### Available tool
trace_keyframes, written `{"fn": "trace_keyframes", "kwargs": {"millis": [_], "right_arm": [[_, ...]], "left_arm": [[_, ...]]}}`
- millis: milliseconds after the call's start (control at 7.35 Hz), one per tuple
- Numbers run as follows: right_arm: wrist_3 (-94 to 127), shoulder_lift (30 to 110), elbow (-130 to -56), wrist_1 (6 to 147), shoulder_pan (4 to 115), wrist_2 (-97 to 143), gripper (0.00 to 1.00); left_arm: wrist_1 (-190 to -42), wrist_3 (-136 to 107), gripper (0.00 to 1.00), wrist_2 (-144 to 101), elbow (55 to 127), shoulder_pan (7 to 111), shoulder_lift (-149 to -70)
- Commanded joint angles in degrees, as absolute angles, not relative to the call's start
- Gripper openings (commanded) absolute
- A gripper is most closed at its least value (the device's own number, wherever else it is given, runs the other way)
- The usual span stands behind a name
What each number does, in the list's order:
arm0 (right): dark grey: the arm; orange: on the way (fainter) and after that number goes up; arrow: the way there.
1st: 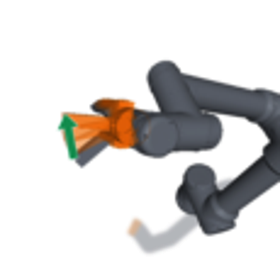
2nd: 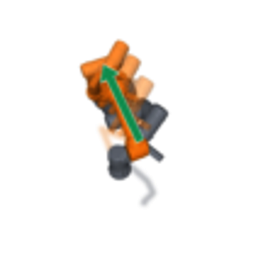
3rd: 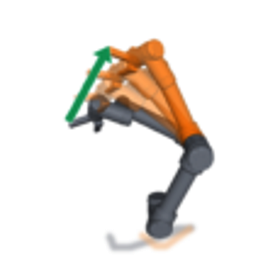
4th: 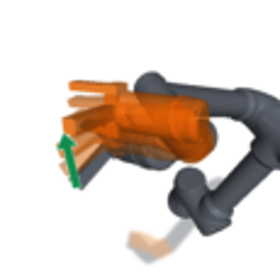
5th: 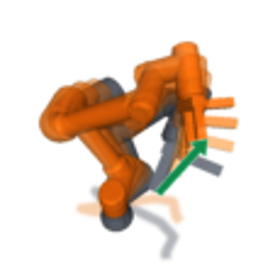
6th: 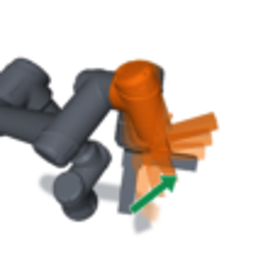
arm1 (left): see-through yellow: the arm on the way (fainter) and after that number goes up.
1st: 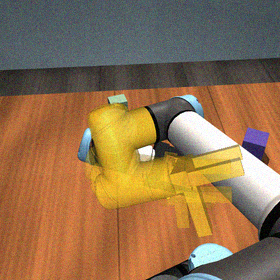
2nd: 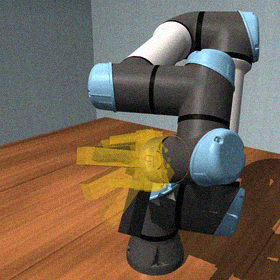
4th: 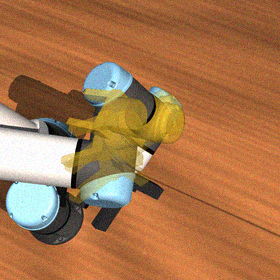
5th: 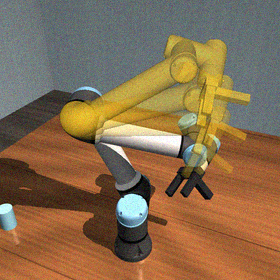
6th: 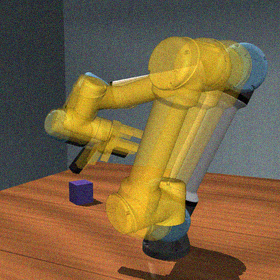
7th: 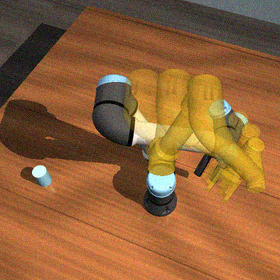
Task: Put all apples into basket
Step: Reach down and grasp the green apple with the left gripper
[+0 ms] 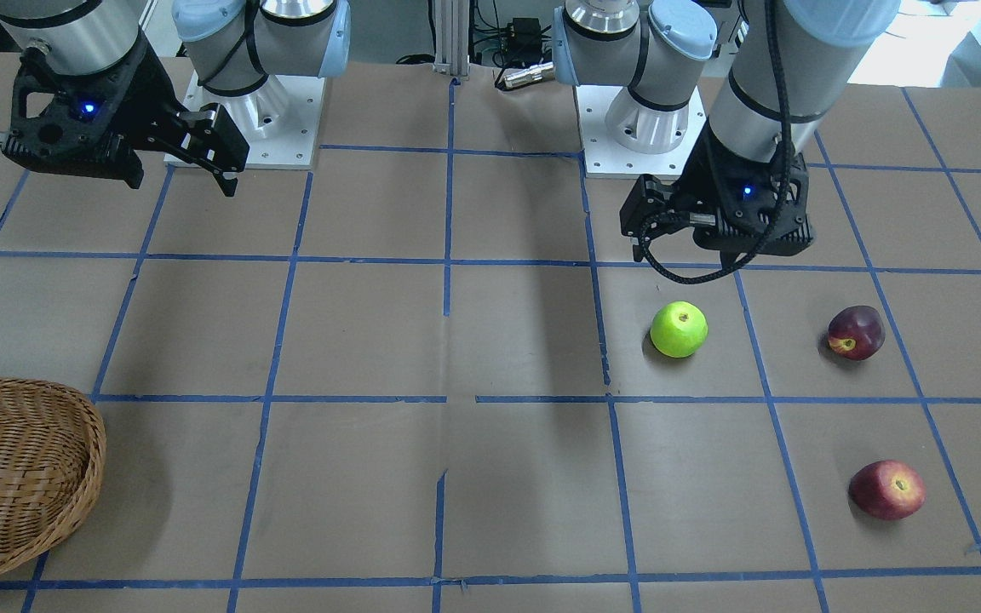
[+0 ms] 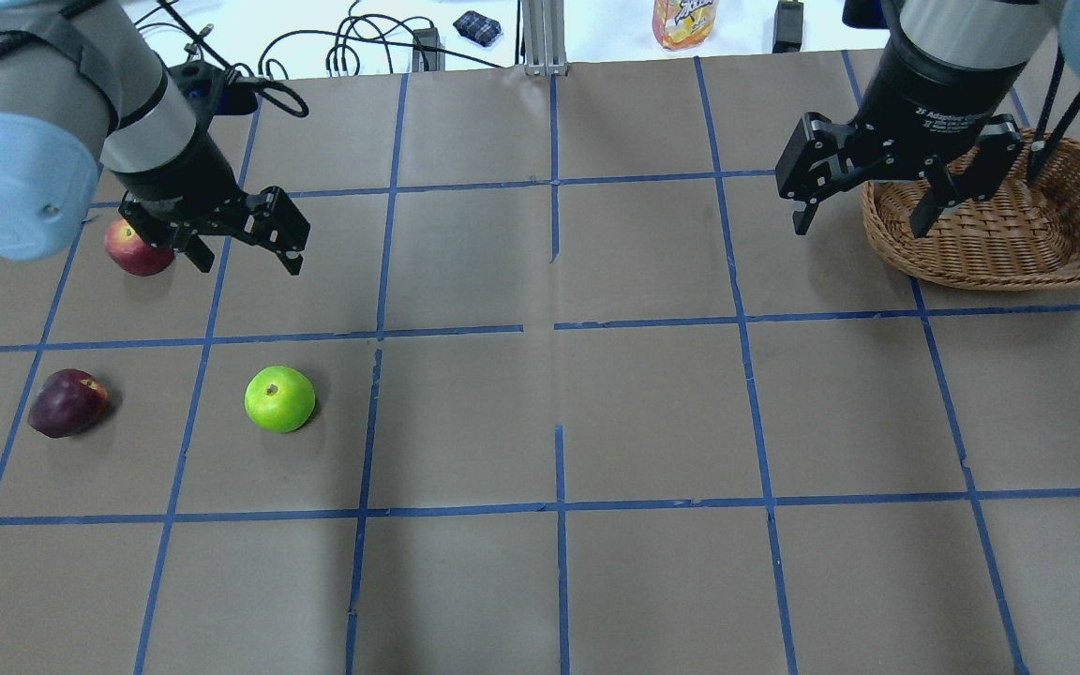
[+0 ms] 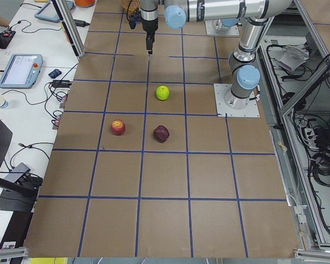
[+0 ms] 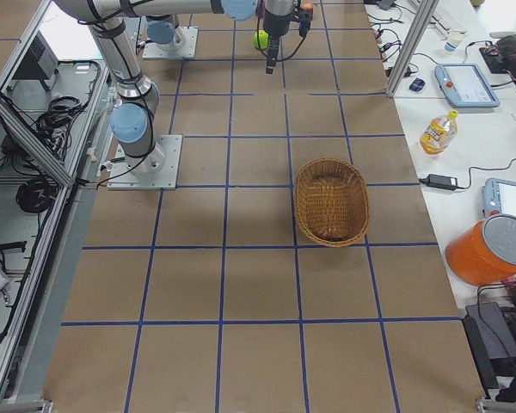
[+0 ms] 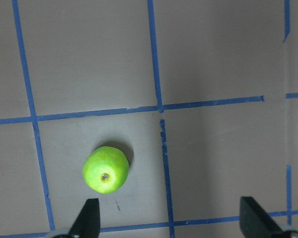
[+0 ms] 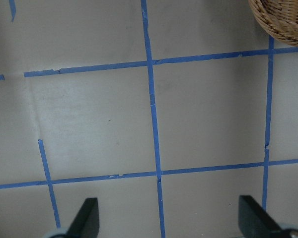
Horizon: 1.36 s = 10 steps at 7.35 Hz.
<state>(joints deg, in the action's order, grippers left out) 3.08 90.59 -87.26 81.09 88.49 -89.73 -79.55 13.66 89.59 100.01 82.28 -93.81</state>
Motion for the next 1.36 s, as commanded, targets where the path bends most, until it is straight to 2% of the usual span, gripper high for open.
{"fn": "trace_keyframes", "kwargs": {"millis": [0, 272, 1089, 1225], "right_arm": [[3.0, 91.7, -88.8, 81.4, 88.5, -89.6, 1.0], [3.1, 91.8, -88.8, 81.5, 88.5, -89.6, 1.0], [3.0, 91.8, -88.8, 81.5, 88.5, -89.7, 1.0], [3.0, 91.8, -88.8, 81.5, 88.5, -89.7, 1.0]], "left_arm": [[-67.3, 19.4, 1.0, 89.6, 112.4, 78.1, -94.4], [-63.7, 18.8, 1.0, 89.8, 117.4, 77.8, -96.8], [-55.0, 18.5, 1.0, 92.0, 119.4, 77.7, -104.7], [-54.9, 18.3, 0.82, 91.9, 120.0, 77.8, -104.9]]}}
